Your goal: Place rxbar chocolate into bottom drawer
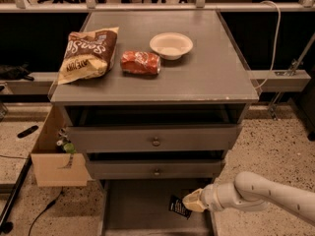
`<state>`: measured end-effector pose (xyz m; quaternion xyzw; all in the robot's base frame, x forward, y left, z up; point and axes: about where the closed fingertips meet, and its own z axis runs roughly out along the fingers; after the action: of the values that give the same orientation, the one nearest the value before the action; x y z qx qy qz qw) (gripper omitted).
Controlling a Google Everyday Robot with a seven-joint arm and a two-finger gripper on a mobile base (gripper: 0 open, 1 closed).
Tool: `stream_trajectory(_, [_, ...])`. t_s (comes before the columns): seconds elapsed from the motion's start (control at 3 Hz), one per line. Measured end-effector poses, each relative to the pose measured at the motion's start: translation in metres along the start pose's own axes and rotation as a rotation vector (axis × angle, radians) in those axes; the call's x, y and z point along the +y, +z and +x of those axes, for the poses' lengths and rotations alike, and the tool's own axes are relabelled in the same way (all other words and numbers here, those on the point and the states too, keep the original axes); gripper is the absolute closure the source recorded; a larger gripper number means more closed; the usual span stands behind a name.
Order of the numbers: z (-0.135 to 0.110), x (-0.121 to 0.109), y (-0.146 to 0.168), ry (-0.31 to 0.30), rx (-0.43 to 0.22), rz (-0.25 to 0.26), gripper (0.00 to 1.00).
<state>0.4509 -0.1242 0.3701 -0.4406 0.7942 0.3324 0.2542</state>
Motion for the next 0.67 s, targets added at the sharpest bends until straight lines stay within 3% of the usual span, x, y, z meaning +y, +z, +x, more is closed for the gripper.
stream_trajectory(0.67, [0.031,-0.025,0.034,0.075,0.029,-0.006,1.0])
